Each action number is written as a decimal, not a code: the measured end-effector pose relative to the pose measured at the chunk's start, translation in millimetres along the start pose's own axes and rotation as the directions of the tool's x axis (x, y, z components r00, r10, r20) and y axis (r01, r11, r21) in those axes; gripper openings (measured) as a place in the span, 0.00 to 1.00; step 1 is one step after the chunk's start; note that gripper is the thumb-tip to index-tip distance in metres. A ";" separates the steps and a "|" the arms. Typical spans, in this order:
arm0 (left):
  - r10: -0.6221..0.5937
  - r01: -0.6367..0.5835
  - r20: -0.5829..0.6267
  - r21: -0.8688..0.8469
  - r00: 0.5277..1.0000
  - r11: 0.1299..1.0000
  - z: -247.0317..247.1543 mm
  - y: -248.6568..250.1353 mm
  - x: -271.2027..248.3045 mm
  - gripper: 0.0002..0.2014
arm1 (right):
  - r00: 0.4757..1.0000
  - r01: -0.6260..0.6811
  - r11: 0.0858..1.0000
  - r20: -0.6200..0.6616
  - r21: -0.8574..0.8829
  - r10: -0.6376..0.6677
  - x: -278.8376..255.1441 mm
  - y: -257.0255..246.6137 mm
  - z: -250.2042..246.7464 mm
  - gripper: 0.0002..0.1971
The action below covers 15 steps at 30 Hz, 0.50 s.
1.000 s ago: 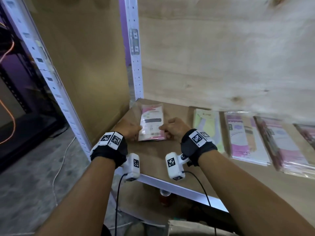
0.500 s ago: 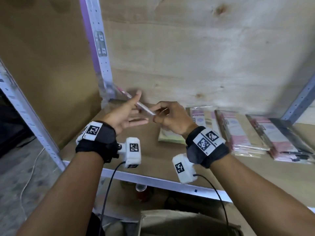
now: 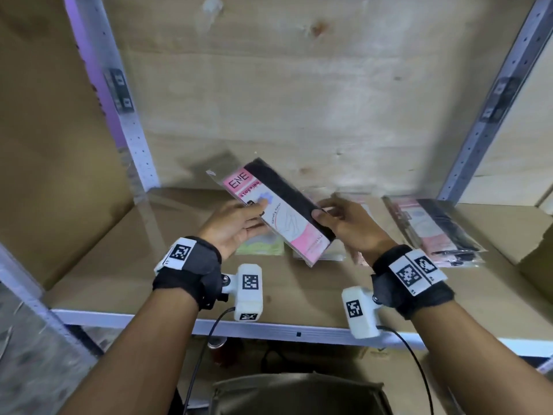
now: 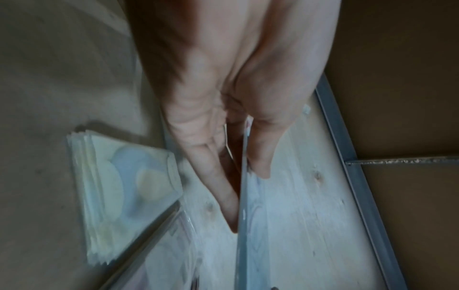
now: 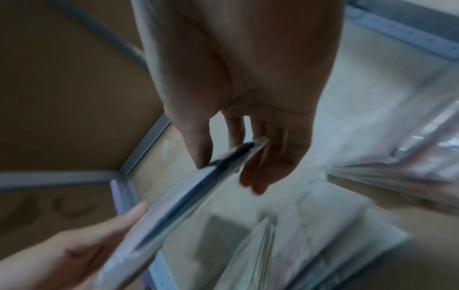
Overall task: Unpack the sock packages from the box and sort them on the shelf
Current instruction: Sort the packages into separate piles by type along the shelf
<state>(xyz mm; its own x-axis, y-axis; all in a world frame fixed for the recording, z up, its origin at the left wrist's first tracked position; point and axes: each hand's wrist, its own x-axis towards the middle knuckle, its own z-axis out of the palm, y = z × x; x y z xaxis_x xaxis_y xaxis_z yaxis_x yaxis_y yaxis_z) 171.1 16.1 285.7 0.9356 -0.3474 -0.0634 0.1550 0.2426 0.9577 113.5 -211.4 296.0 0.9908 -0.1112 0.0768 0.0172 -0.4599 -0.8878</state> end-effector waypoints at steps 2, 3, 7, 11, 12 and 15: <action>-0.018 0.018 0.031 0.023 0.999 1.000 8.0 -6.1 4.6 0.05 | 0.997 -0.043 0.984 0.078 0.172 0.030 -5.7 14.5 -8.9 0.14; -0.019 0.017 0.031 0.040 0.999 0.999 11.0 -8.5 7.5 0.05 | 0.994 -0.062 0.969 0.104 0.240 0.038 -8.1 21.9 -13.0 0.14; 0.103 -0.101 -0.167 0.021 0.981 0.995 12.2 -9.5 17.0 0.05 | 0.991 -0.087 0.957 0.122 0.276 0.055 -8.6 39.4 -29.5 0.11; 0.196 -0.176 -0.316 0.090 0.928 0.980 4.0 -4.4 20.6 0.10 | 0.993 -0.076 0.966 0.101 0.246 0.052 -4.4 44.7 -49.6 0.08; 0.215 -0.171 -0.322 0.162 0.922 0.972 2.0 -4.6 21.4 0.13 | 0.994 -0.072 0.968 0.093 0.239 0.051 -3.8 46.3 -54.4 0.09; 0.272 -0.157 -0.273 0.377 0.923 0.913 -3.0 -9.7 23.7 0.16 | 0.994 -0.084 0.972 0.087 0.219 0.066 -4.4 48.3 -62.9 0.09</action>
<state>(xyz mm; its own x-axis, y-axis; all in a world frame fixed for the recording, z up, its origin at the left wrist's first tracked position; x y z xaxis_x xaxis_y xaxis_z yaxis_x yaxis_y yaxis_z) 192.7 8.2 274.0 0.9921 -0.0078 0.1252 -0.1255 -0.0654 0.9899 101.6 -288.5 281.3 0.9977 -0.0642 -0.0221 -0.0373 -0.2452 -0.9688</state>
